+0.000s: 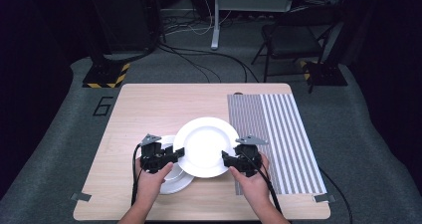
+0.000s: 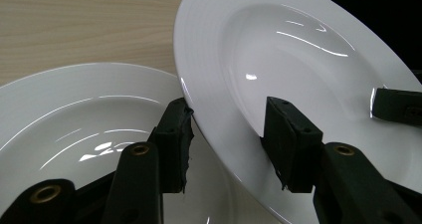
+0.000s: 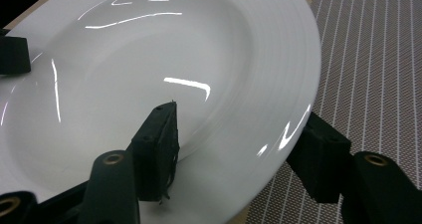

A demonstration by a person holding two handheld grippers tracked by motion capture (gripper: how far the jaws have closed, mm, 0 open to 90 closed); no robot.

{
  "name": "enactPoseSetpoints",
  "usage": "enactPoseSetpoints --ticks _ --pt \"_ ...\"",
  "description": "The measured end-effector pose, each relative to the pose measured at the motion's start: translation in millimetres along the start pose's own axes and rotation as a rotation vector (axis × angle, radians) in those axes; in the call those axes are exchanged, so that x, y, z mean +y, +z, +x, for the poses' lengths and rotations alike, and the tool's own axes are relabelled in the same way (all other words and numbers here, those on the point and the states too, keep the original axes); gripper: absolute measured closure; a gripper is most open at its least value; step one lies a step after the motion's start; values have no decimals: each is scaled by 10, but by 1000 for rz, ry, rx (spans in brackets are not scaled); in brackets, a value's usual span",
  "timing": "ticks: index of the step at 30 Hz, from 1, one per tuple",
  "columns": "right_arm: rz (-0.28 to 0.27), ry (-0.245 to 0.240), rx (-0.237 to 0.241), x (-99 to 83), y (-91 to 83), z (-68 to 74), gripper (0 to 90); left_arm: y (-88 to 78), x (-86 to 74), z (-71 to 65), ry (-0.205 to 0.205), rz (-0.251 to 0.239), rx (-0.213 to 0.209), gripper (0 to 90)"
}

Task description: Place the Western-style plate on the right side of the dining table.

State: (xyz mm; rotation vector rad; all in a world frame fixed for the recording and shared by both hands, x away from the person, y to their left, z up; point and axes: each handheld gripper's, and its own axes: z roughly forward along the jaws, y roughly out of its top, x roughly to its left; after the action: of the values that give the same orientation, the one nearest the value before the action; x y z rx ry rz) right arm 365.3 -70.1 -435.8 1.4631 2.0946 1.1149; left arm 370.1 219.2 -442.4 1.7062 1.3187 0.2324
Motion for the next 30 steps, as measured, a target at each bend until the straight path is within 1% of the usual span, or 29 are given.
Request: enactPoseSetpoints --ticks 1,2,4,6,7,9,13,15,18,19,20,21,22,23,28,30 --pt "0 0 0 0 0 0 398 0 0 0 0 0 0 545" --pt "-3 4 -9 9 -13 -38 398 35 29 -23 6 0 -2 546" --pt "-6 6 -11 14 -17 -55 398 63 48 -41 3 0 -6 545" --pt "-15 5 -18 26 -39 -118 398 108 79 -65 10 2 -12 546" --pt "-15 5 -18 26 -39 -118 398 108 79 -65 10 2 -12 546" --pt "-16 17 -20 28 -53 -155 399 148 103 -96 6 3 -20 545" --pt "-20 32 -27 16 -86 -243 398 231 143 -155 15 7 -26 548" --pt "-23 35 -27 13 -93 -258 399 246 150 -167 16 7 -27 549" --pt "-27 40 -37 -1 -130 -327 399 307 171 -221 21 11 -37 549" --pt "-27 40 -37 -1 -130 -327 399 307 171 -221 21 11 -37 548" --pt "-29 45 -42 -7 -151 -360 400 336 179 -249 24 10 -46 548" --pt "-32 45 -44 -11 -164 -377 401 336 179 -249 24 10 -46 548" --pt "-34 51 -46 -14 -176 -389 401 363 188 -280 25 15 -51 548" --pt "-34 51 -46 -14 -176 -389 401 363 188 -280 25 15 -51 548" --pt "-41 63 -63 -38 -243 -467 401 434 216 -360 34 21 -64 548" --pt "-43 70 -62 -45 -271 -496 402 461 226 -388 42 22 -70 549"
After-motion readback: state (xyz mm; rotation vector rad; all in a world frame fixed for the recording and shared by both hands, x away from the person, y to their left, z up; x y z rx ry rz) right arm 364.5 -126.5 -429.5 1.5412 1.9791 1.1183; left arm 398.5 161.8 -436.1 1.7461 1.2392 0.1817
